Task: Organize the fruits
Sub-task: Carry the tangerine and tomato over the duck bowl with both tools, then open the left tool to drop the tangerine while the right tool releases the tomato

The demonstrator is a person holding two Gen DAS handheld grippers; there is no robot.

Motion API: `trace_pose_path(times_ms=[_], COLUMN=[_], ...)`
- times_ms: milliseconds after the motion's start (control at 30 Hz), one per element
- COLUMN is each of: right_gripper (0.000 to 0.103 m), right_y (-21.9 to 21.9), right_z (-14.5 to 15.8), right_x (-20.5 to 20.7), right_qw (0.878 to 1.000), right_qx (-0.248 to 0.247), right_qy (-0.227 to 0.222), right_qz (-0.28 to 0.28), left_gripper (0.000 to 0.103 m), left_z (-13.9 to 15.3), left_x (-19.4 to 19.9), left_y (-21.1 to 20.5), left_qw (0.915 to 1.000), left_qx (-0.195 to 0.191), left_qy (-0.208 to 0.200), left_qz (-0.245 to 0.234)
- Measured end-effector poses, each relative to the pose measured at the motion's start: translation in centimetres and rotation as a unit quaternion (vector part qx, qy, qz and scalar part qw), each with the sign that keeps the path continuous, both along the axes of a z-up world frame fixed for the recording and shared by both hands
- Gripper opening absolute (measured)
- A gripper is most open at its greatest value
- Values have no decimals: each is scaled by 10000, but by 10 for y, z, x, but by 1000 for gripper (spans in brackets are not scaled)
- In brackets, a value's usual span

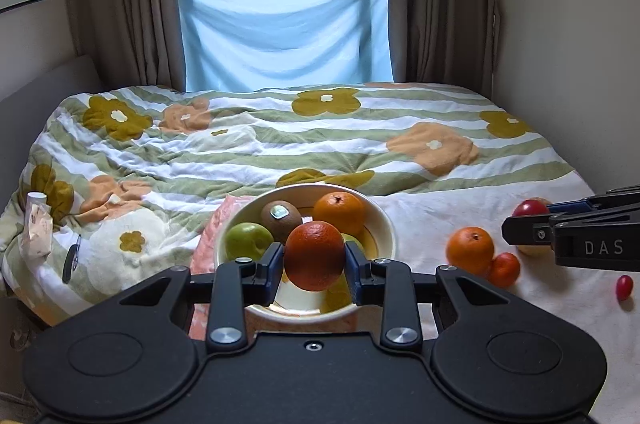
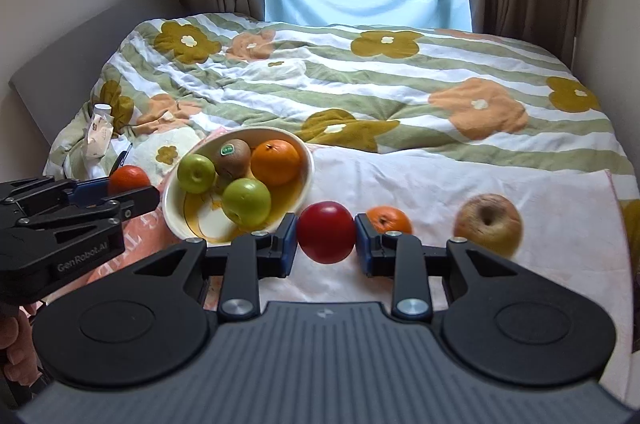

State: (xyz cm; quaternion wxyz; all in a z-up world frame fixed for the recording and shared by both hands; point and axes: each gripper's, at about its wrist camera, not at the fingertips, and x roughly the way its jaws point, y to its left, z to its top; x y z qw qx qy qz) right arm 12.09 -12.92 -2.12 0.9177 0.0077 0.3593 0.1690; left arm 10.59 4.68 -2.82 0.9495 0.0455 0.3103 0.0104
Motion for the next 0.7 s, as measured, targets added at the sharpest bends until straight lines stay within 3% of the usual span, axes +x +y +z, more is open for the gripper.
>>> trace_pose_path(times_ms=[300,700], right_gripper=[45,45], right_y=[42,61], right_z=[-17,-45], right_x=[40,78], right_qw=[9999,9985], right_qx=[29,-16], right_qy=[106,330], right_qz=[-112,-445], left_gripper=[36,36], left_z=[-20,-56], left_x=[51,108], left_y=[30,46], left_qw=[9993,9955], left_qx=[81,-43], left_qy=[159,614], left_qz=[-324,-716])
